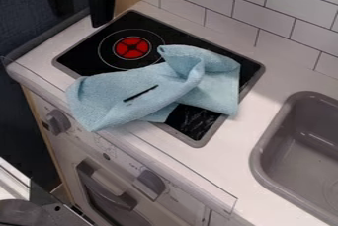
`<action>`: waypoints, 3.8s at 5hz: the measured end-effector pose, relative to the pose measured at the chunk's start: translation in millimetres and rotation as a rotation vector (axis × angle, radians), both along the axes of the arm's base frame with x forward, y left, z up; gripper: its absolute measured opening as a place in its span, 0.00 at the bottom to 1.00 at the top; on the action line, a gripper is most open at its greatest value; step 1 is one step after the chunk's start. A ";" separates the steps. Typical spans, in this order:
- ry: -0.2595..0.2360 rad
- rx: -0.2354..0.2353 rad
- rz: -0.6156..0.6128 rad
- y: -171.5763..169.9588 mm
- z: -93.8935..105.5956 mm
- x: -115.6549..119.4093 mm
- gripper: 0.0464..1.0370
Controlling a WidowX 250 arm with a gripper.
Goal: Move the cloth from bottom right to top left
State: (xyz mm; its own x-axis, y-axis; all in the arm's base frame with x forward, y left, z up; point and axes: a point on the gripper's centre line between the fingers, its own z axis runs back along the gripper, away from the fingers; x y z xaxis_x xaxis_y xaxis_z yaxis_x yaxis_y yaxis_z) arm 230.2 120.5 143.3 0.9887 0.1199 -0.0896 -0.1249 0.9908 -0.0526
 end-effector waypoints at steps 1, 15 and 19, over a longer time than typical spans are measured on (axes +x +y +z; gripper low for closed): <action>0.030 -0.016 0.019 -2.7 -8.6 -1.5 0.96; 0.110 0.043 -0.171 -3.2 -122.9 113.3 0.96; -0.032 0.036 -0.239 -1.9 -33.1 124.1 0.96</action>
State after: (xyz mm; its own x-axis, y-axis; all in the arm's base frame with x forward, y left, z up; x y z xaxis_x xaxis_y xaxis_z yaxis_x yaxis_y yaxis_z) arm 354.3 118.6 110.3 0.9916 -0.1153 -0.0581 0.1145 0.9933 -0.0169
